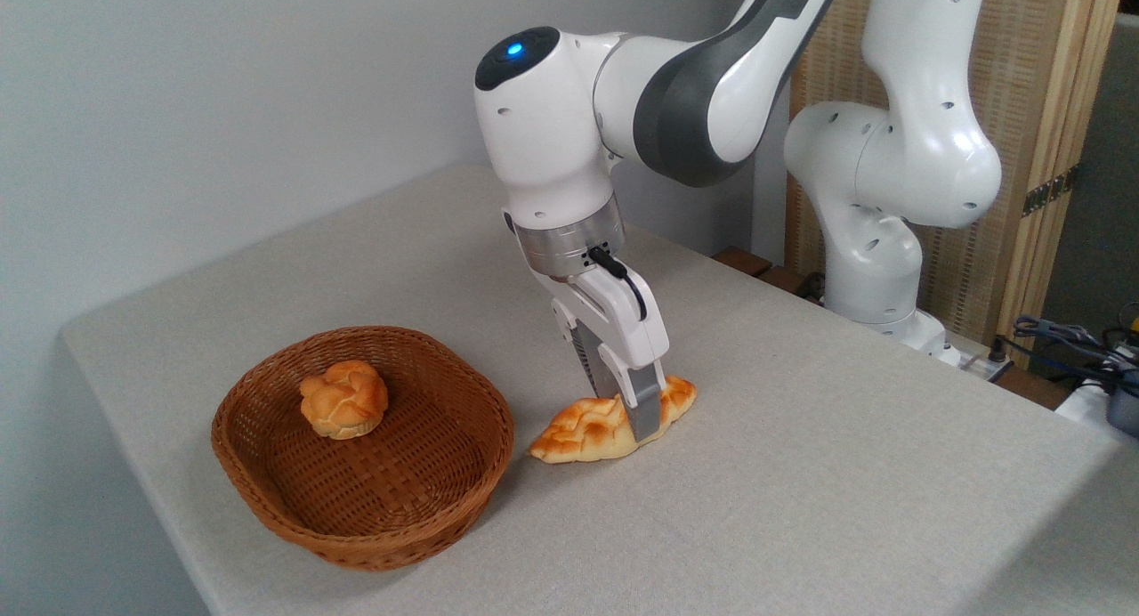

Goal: Put bread into the basket
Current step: 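Close the gripper around the middle of the braided roll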

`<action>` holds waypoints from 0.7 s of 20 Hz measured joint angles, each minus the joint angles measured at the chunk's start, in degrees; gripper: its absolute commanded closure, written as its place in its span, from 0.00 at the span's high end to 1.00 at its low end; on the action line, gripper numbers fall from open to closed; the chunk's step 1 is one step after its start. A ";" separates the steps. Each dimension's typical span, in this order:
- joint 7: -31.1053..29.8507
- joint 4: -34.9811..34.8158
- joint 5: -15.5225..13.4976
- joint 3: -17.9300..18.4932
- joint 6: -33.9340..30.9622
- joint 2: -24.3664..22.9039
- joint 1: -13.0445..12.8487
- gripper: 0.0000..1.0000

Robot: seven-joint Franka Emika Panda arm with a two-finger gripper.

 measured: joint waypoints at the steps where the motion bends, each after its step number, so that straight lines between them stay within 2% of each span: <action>1: 0.00 0.00 0.00 -0.02 -0.01 0.01 0.00 0.20; 6: 0.01 -0.01 0.02 -0.02 -0.08 0.01 0.00 0.20; 8: 0.01 0.03 0.02 -0.02 -0.54 0.00 0.00 0.16; 14: 0.04 1.51 0.39 -1.10 -5.97 -0.05 0.01 0.09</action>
